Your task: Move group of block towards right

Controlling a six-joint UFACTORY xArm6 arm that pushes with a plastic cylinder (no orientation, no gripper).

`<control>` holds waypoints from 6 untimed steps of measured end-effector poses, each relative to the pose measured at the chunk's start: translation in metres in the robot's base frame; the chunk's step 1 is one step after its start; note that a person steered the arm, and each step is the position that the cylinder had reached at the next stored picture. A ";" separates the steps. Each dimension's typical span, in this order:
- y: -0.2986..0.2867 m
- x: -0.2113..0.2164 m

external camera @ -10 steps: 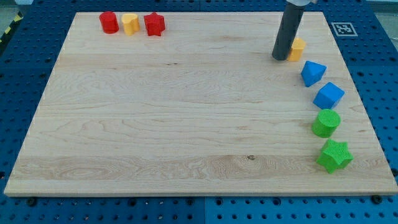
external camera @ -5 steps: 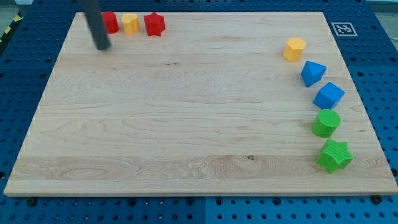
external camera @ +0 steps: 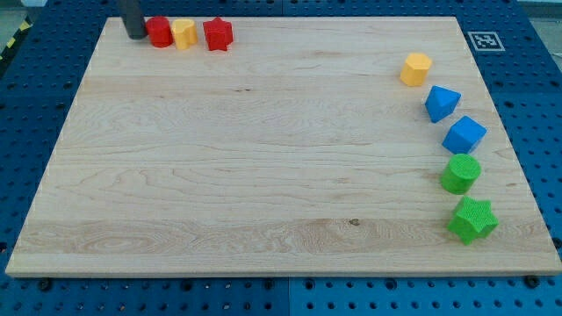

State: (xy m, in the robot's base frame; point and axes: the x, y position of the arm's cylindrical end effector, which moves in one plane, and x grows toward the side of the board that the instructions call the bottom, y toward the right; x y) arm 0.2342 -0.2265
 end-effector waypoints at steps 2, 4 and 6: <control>0.043 0.000; 0.079 0.000; 0.144 0.000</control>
